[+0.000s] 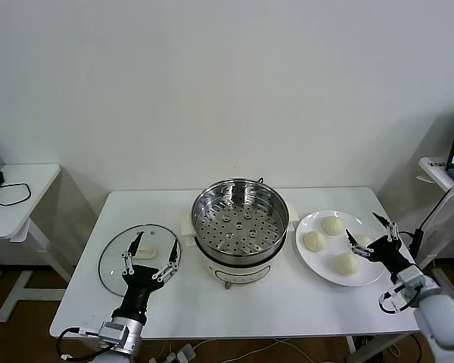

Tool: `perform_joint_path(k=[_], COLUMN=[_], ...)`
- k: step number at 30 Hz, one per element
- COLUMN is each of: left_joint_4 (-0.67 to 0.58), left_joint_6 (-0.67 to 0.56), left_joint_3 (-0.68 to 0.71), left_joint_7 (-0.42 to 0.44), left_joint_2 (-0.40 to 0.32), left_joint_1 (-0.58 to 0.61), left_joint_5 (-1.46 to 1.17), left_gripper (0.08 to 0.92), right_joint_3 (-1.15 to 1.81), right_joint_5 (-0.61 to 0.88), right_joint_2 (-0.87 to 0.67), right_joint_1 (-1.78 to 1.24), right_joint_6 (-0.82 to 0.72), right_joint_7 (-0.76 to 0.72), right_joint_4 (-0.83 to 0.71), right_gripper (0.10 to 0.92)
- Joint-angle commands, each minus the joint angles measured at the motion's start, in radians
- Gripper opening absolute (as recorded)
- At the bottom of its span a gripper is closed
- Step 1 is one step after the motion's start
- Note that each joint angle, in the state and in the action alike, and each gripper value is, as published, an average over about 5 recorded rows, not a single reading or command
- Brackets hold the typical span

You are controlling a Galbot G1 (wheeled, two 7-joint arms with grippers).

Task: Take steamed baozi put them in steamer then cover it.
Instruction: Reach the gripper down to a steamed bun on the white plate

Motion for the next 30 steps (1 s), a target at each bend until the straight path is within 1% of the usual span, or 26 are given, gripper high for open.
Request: perform_joint_path(k=[1,5,8,11,14,22,30], left_joint_4=[0.004,0.008,0.012,0.018,0.025,0.034,0.043], left_joint_6=[-0.005,-0.006,-0.005,-0.004,-0.003,-0.003,-0.005], left_joint_3=[0.022,0.021,0.024,0.024,0.024,0.027,0.015], left_joint_7=[0.002,0.003,0.004,0.004,0.006,0.011,0.014], left_joint_2=[0.001,-0.004,-0.008,-0.01,-0.015,-0.021,-0.02], left_joint_1=[-0.001,-0.002,-0.003,-0.005,-0.007,-0.008,-0.01], left_joint_5=[0.011,0.014,0.018,0.023,0.026,0.034,0.034], left_gripper=[0.823,0.823,0.823,0.823,0.823,0.823,0.823], right_joint_3=[-0.431,-0.708,-0.879,-0.984,-1.024,-1.032,-0.976], right_joint_5=[-0.149,-0.145,-0.163,-0.198,-0.238,-0.356,-0.429], right_joint_2=[-0.288,-0.243,-0.18,-0.11,-0.037,0.142,0.244], right_joint_1=[0.509,0.832,1.03,1.153,1.22,1.263,1.218], right_joint_6=[-0.043,-0.024,-0.015,-0.004,0.011,0.061,0.092], right_joint_7=[-0.386,-0.567,-0.663,-0.731,-0.786,-0.83,-0.81], right_joint_4=[-0.221,-0.38,-0.5,-0.605,-0.703,-0.911,-1.025], right_gripper=[0.823,0.823,0.823,0.823,0.823,0.823,0.823])
